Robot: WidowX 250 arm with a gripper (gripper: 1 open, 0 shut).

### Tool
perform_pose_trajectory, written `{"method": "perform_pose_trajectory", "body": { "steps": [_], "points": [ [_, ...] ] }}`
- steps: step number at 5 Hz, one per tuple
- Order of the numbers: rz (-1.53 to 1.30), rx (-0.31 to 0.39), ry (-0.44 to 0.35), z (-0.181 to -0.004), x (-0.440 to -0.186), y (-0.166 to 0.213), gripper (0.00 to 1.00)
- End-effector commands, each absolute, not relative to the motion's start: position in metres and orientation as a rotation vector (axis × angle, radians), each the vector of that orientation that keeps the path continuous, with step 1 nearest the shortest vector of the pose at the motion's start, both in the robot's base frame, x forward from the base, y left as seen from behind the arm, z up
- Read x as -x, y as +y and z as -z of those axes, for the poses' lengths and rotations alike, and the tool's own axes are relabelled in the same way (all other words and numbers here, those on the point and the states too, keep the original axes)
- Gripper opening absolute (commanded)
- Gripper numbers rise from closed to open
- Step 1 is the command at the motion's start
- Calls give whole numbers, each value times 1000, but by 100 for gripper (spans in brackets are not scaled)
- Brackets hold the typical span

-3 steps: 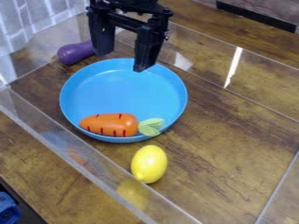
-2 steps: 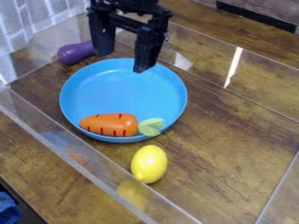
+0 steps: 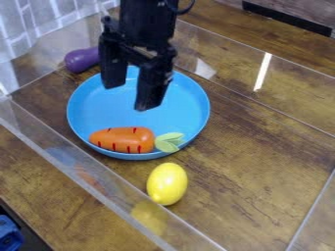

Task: Remove the carrot from the blue tray and put it on the table

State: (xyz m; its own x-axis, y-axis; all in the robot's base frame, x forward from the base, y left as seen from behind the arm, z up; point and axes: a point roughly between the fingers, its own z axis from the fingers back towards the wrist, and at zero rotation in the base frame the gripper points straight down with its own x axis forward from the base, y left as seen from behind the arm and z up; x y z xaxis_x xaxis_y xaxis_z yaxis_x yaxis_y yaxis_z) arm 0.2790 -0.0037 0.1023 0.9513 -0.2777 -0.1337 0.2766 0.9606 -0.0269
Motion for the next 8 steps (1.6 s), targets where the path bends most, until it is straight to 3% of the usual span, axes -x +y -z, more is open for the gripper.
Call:
{"method": "perform_pose_trajectory", "body": {
  "steps": [1,4,8],
  "points": [
    [460,3,86,-107,-277,-7,100],
    [637,-8,44,-80,-274,-4,100],
    [643,-18,8,-70,-274,0,100]
  ]
}}
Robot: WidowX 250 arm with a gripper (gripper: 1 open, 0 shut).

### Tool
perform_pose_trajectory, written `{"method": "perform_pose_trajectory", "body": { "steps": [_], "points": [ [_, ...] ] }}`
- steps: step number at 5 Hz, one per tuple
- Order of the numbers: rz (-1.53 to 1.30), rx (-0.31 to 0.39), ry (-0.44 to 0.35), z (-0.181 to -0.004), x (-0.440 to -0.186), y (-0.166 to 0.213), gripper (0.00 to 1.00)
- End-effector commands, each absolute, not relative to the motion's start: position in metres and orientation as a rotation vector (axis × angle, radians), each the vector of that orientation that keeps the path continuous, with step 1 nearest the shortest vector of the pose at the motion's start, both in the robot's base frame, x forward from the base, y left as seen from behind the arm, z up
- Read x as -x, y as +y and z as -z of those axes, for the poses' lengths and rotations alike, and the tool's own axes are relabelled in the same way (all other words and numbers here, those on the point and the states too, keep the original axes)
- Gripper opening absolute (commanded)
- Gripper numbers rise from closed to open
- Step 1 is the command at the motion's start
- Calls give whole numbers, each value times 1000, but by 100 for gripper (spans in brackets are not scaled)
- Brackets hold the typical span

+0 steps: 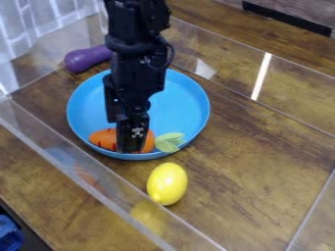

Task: Remove the carrot from the blue tray and put it on the table

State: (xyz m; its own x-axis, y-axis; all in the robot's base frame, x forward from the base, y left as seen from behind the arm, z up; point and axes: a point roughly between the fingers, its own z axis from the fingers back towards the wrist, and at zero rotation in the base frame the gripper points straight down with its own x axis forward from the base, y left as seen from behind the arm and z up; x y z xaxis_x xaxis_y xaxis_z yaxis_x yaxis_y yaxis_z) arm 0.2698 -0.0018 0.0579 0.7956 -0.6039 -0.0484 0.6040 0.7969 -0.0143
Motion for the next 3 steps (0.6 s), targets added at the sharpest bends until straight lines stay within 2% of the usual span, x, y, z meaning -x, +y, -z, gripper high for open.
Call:
{"method": "perform_pose_trajectory", "body": {
  "steps": [1,3],
  "points": [
    [636,-21,-4,-70,-274,1,100],
    [619,-27,-22,-71,-275,4,100]
  ]
}}
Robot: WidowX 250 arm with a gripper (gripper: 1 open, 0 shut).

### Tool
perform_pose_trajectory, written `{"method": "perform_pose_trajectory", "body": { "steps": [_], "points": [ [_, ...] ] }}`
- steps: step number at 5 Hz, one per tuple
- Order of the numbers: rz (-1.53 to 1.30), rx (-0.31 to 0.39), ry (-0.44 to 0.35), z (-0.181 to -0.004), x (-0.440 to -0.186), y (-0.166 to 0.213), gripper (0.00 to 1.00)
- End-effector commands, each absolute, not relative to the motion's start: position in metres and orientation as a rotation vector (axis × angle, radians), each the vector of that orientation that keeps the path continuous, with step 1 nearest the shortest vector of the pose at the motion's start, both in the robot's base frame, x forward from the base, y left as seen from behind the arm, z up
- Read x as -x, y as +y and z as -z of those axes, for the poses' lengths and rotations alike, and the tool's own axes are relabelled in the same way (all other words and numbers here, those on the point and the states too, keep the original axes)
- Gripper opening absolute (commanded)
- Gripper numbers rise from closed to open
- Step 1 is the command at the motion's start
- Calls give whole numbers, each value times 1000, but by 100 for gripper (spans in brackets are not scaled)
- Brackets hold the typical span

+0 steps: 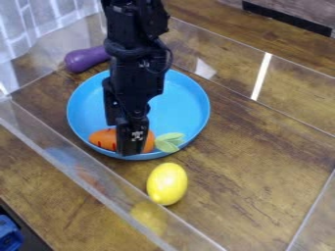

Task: Remove the carrot from the blue tray and put it on the table

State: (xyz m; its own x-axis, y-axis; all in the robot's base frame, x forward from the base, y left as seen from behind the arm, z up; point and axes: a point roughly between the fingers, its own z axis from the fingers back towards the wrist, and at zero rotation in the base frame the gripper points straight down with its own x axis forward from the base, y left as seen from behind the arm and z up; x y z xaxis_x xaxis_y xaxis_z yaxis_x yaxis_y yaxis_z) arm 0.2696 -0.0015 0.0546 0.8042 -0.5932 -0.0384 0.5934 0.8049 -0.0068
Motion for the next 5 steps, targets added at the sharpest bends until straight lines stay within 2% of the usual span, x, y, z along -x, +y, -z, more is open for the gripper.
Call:
{"method": "perform_pose_trajectory", "body": {
  "steps": [1,3,5],
  "points": [
    [612,-30,-43,-74,-276,5,100],
    [598,-35,-90,-80,-279,9,100],
    [601,-35,-120,-73,-284,11,100]
  ]
}}
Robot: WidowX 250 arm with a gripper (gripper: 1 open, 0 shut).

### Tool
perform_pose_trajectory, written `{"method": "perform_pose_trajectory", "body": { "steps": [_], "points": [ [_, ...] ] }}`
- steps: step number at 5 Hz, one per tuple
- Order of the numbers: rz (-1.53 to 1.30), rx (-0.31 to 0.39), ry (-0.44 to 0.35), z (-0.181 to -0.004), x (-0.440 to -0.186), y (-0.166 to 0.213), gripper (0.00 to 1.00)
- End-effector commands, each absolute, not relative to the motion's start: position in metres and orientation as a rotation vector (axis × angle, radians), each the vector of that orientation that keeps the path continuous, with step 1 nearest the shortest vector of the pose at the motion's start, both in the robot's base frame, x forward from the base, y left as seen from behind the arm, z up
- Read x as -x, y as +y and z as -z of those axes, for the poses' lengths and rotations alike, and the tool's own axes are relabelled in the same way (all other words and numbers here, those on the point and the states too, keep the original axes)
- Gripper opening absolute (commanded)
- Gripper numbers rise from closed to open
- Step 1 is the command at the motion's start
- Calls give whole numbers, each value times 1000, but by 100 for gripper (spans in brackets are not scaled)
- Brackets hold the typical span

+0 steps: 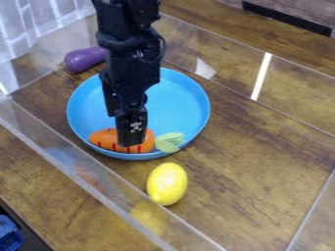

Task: Remove the carrot from the blue tray and put it on the table

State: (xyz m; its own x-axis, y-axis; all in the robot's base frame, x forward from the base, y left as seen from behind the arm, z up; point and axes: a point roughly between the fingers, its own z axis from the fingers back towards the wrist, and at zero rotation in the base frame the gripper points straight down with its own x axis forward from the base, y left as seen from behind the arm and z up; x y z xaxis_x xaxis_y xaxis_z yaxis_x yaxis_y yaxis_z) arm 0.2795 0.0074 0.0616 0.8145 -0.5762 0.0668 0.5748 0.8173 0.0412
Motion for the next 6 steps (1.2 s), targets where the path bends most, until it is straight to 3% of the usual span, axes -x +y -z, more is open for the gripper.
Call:
{"method": "perform_pose_trajectory", "body": {
  "steps": [1,4,6],
  "points": [
    [604,-33,-134,-71,-285,13,100],
    [662,-38,-124,-33,-296,14,100],
    [677,-33,-122,-25,-300,15,100]
  ]
}}
